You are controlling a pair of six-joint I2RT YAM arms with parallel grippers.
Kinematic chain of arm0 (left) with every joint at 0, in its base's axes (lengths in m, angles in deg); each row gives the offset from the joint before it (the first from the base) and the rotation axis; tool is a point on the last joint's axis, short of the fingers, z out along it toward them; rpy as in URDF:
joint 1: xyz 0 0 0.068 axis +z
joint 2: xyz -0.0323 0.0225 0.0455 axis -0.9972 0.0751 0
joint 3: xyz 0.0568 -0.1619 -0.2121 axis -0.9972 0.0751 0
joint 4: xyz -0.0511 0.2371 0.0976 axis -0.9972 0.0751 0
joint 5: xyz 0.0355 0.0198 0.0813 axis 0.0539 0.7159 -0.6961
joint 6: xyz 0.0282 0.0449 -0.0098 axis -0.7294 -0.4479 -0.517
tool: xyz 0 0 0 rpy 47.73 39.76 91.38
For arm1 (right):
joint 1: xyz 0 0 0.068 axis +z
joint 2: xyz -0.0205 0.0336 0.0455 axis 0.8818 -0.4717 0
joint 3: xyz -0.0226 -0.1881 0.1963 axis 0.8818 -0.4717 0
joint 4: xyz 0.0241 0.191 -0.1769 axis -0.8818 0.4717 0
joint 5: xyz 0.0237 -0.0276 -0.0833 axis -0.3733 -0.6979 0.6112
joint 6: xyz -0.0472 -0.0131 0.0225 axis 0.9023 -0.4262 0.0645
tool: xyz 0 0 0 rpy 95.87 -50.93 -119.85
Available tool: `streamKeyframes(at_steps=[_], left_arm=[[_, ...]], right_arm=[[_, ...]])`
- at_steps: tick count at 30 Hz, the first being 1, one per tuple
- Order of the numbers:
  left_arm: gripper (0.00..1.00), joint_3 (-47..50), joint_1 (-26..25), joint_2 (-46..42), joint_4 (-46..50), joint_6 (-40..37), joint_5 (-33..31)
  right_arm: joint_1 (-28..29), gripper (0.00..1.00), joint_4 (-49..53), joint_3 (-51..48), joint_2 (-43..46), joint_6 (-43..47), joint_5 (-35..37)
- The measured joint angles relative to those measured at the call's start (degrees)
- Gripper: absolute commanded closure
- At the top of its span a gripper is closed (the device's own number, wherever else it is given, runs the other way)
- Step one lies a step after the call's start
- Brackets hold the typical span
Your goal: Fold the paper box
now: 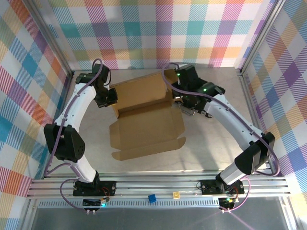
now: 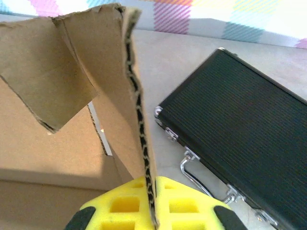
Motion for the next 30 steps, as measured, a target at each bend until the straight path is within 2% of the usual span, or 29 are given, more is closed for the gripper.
streamKeyframes(at_steps=[7, 12, 15, 18, 19, 21, 22, 25, 27, 30], left_arm=[[1.0, 0.0, 0.0, 0.2, 0.0, 0.5, 0.4], [1.0, 0.0, 0.0, 0.2, -0.1, 0.9, 0.5], [1.0, 0.0, 0.0, 0.2, -0.1, 1.1, 0.7], [1.0, 0.0, 0.0, 0.2, -0.1, 1.1, 0.9], [1.0, 0.0, 0.0, 0.2, -0.1, 1.1, 0.9], [1.0, 0.0, 0.1, 0.2, -0.1, 0.8, 1.3], [1.0, 0.1, 0.2, 0.2, -0.3, 0.5, 1.9], [1.0, 2.0, 1.6, -0.1, -2.7, -0.7, 4.9], [1.0, 3.7, 2.6, -0.2, -4.5, -1.9, 7.3], [1.0, 4.9, 3.4, -0.2, -7.2, -4.1, 10.9]], right_arm=[[10.7, 1.0, 2.3, 7.4, -9.7, -3.3, 22.5], [14.4, 1.0, 9.7, 18.5, -21.1, -6.8, 37.0], [15.3, 1.0, 15.8, 25.7, -27.3, -9.7, 42.4], [16.0, 1.0, 19.1, 29.7, -30.7, -10.6, 44.7], [16.1, 1.0, 19.9, 31.0, -31.5, -10.5, 44.7], [16.1, 0.92, 21.0, 33.3, -32.2, -9.8, 43.6], [16.1, 0.9, 21.1, 34.2, -32.2, -8.8, 41.9], [14.9, 0.74, 20.8, 35.9, -30.9, -4.6, 33.4], [13.3, 0.5, 20.9, 35.9, -28.7, -1.7, 24.7], [10.3, 0.29, 21.9, 36.1, -23.7, 1.5, 10.3]])
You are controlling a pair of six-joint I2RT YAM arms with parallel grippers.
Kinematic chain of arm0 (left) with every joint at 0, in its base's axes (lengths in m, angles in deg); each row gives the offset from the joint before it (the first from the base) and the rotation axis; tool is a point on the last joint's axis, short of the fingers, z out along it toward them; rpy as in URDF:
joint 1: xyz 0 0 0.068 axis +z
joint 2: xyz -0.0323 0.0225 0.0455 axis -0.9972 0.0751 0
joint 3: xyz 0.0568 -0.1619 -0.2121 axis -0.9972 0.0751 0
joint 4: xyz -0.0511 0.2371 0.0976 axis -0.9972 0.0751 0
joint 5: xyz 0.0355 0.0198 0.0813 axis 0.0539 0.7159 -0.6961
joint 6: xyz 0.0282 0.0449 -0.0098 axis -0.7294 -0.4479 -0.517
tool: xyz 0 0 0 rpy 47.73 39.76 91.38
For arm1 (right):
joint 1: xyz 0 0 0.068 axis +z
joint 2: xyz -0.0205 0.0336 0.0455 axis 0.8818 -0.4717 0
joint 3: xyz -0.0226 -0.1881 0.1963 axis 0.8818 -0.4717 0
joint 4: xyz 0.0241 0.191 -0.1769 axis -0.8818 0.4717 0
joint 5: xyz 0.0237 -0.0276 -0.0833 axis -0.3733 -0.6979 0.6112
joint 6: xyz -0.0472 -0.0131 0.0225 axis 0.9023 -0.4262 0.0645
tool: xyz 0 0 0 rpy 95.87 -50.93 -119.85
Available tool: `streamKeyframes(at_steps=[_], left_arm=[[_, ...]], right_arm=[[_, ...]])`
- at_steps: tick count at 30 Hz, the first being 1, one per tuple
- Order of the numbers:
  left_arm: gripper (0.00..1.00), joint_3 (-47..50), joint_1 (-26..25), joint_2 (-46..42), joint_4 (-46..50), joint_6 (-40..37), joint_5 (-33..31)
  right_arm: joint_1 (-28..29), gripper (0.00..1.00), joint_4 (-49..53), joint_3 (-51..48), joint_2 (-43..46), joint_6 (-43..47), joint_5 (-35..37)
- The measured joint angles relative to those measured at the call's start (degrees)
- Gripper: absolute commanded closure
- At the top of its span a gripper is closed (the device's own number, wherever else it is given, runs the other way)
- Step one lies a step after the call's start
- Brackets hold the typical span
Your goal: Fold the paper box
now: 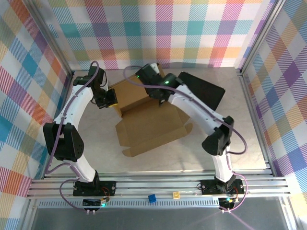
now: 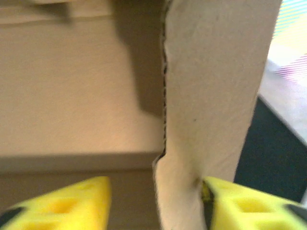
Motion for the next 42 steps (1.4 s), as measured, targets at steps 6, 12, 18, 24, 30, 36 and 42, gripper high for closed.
streamKeyframes(at_steps=[6, 12, 18, 24, 30, 36, 42], left_arm=[[1.0, 0.2, 0.2, 1.7, -6.5, -3.1, 8.2], [1.0, -0.2, 0.2, 7.5, -8.0, -6.9, 16.1], [1.0, -0.2, 0.2, 8.8, -9.8, -10.1, 24.0], [1.0, 0.0, 0.2, 9.5, -12.9, -10.9, 30.8], [1.0, 0.0, 0.2, 12.2, -11.9, -12.0, 31.9], [1.0, -0.3, 0.2, 12.4, -10.4, -12.2, 31.8], [1.0, -0.7, 0.0, 12.4, -8.7, -13.0, 31.7]], right_arm=[[-10.4, 0.15, -3.5, -2.7, 16.8, 1.6, -28.2], [-25.5, 0.22, -11.3, -4.3, 29.4, -3.0, -46.0], [-40.2, 0.41, -15.5, -5.6, 26.8, -10.6, -61.8], [-42.1, 0.41, -15.9, -15.1, 18.9, -15.2, -73.8], [-40.7, 0.37, -15.4, -15.9, 18.1, -15.0, -79.1], [-35.9, 0.39, -11.6, -12.3, 20.0, -8.1, -77.5], [-31.5, 0.42, -6.2, -8.0, 17.5, 0.5, -70.2]])
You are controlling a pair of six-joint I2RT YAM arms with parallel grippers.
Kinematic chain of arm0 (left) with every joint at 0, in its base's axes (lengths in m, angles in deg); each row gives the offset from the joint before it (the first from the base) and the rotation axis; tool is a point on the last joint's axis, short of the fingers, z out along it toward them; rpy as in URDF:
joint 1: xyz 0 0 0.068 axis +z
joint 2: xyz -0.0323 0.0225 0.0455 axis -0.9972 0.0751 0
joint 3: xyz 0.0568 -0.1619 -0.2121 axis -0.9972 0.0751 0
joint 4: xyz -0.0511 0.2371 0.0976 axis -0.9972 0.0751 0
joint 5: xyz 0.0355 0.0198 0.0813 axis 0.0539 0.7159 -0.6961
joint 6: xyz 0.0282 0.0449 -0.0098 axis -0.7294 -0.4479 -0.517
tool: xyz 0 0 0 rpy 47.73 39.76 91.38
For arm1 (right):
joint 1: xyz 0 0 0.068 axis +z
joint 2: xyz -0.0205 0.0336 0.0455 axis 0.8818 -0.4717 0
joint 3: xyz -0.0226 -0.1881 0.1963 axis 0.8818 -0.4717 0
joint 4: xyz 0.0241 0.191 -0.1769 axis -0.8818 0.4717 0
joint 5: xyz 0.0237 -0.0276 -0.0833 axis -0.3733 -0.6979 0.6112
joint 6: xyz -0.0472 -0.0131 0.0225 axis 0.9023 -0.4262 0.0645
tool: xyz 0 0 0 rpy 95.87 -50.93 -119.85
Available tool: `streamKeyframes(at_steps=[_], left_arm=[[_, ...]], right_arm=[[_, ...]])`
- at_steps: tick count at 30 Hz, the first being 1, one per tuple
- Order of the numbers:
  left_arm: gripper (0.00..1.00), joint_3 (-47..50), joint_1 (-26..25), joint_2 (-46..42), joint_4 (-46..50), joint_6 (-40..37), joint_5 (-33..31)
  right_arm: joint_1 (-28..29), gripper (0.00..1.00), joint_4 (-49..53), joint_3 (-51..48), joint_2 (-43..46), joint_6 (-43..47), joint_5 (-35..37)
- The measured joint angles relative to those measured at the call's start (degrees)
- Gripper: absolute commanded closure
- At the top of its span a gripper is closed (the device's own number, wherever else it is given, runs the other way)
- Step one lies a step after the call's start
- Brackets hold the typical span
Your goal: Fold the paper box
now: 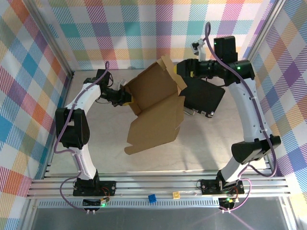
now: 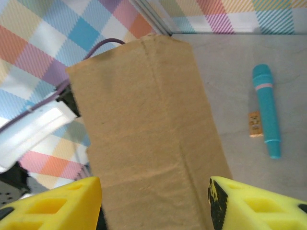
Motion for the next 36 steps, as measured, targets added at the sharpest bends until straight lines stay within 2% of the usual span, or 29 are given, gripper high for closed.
streamKeyframes(at_steps=[6, 11, 25, 33, 36], left_arm=[[1.0, 0.0, 0.0, 0.0, 1.0, -0.5, -0.8], [1.0, -0.4, 0.0, 0.0, 2.6, -0.5, -2.2], [1.0, -1.2, -0.1, -4.6, 5.4, 0.5, -6.7], [1.0, -1.1, -0.1, -5.3, 6.0, 0.9, -8.5], [1.0, -1.1, -0.1, -5.8, 6.8, 0.8, -8.8]], right_arm=[[0.3, 0.47, 1.5, 3.0, -3.9, 4.1, 2.9], [4.4, 0.46, 3.5, 3.0, -4.3, 7.2, 7.1], [12.4, 0.47, 5.3, 3.3, -5.9, 13.3, 28.4], [16.7, 0.43, 5.4, 5.4, -8.9, 15.0, 41.1], [17.8, 0.49, 5.1, 5.4, -9.3, 15.7, 45.4]])
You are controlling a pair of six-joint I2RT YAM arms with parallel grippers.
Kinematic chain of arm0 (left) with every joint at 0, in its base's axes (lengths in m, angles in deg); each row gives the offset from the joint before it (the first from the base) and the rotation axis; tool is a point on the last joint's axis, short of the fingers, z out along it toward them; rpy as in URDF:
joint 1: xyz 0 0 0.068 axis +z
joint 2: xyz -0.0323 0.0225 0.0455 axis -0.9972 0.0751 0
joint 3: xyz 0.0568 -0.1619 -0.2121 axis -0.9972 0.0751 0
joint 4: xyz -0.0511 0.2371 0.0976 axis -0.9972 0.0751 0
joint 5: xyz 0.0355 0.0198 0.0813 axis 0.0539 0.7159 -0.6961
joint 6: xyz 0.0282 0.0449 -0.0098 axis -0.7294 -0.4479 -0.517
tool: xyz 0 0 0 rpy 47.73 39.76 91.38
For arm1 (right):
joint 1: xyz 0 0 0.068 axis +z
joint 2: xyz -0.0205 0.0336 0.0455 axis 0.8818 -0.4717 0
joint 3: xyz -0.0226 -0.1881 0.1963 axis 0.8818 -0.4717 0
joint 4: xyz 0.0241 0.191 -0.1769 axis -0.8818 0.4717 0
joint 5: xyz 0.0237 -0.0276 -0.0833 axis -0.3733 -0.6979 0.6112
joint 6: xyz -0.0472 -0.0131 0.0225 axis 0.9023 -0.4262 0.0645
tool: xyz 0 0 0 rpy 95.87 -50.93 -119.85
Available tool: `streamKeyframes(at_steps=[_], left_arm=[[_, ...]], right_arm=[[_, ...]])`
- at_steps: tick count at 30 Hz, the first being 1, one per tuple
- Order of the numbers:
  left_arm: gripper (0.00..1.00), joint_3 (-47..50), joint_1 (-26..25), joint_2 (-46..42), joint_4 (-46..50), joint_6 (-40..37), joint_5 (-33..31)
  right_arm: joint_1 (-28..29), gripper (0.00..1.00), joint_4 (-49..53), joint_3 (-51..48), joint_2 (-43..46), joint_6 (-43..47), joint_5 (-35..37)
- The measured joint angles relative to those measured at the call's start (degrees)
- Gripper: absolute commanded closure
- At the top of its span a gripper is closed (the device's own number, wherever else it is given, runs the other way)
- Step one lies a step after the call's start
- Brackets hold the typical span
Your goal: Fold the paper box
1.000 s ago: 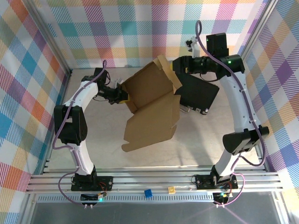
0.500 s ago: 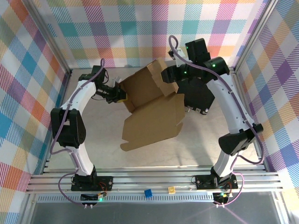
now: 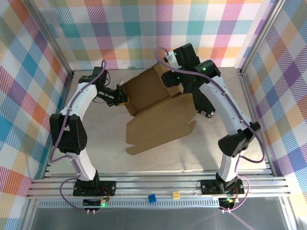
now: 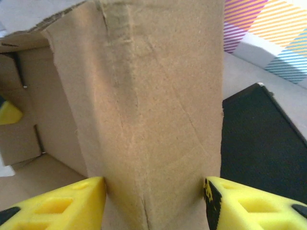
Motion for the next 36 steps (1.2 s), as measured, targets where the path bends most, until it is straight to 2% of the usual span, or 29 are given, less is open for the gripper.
streamKeyframes(at_steps=[8, 19, 20, 27, 33, 36], left_arm=[[1.0, 0.0, 0.0, -1.6, 0.3, 0.0, -0.2], [1.0, 0.0, -1.1, -2.6, 0.8, 3.4, -4.1], [1.0, 0.0, -1.4, -2.9, 0.7, 4.0, -4.4], [1.0, -0.6, -4.1, -4.3, 1.5, 8.2, -7.0], [1.0, -1.7, -4.5, -4.3, 3.4, 9.0, -8.0], [1.0, -1.8, -4.5, -4.3, 3.5, 9.0, -8.0]], right_arm=[[0.5, 0.65, -1.7, 0.0, -1.7, 0.9, 8.3], [0.4, 0.99, -4.1, -1.3, -3.3, 2.0, 15.1], [0.4, 1.0, -4.2, -1.3, -3.4, 2.0, 15.7], [0.7, 0.99, -4.1, -1.3, -4.8, 1.6, 22.1], [0.6, 0.83, -4.1, -1.3, -5.4, 1.7, 21.9], [0.0, 0.79, -4.1, -1.3, -5.7, 1.9, 20.0]])
